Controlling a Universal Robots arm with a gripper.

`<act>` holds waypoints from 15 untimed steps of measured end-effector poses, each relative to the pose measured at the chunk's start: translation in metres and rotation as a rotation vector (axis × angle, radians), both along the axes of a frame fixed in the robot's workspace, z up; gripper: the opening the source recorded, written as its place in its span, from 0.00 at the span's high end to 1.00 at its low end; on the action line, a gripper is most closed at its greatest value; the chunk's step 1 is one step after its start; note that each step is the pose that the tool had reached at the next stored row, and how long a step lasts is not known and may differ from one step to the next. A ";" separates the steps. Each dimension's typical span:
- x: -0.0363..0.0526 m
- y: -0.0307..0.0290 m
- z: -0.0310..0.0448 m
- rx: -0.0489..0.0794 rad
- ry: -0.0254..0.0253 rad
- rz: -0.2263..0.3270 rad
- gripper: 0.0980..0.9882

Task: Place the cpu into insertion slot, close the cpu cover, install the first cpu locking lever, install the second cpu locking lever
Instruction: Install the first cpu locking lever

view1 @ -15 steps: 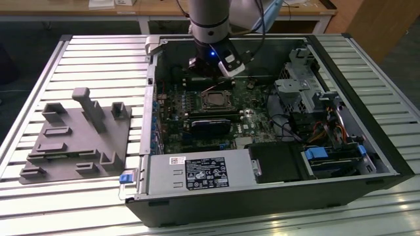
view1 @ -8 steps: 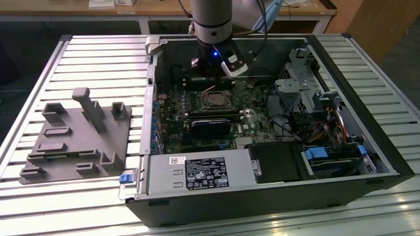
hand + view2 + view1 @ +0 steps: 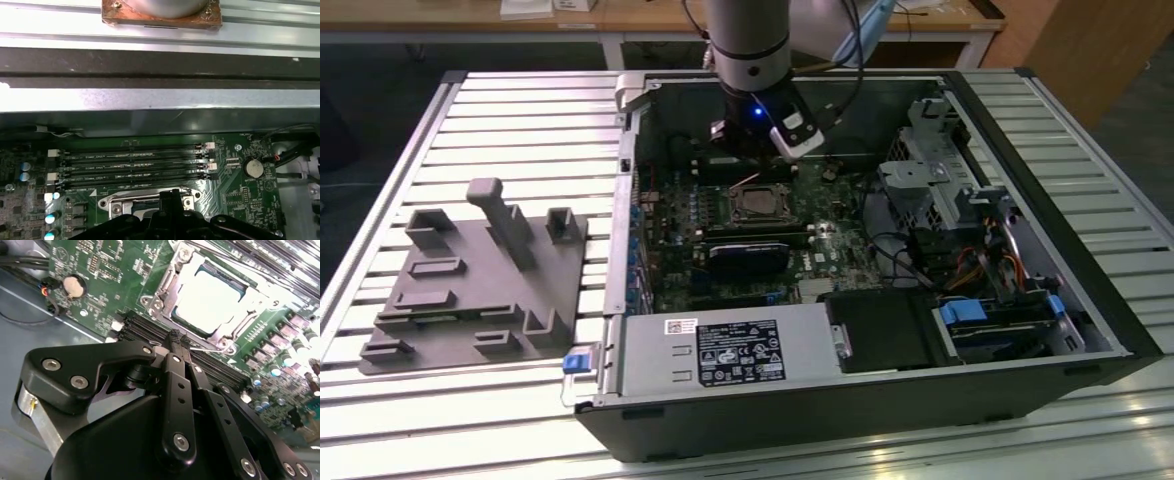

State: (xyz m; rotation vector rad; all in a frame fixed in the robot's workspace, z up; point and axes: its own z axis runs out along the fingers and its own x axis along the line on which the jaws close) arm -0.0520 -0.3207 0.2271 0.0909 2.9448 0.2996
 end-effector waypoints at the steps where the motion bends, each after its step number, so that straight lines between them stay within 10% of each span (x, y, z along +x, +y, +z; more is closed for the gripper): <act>1: -0.0003 0.0000 -0.0007 0.000 -0.0077 0.000 0.99; 9: -0.0012 0.0010 -0.0057 -0.010 -0.0389 0.000 0.99; 15: -0.0022 0.0041 -0.0080 -0.056 -0.0660 0.001 0.99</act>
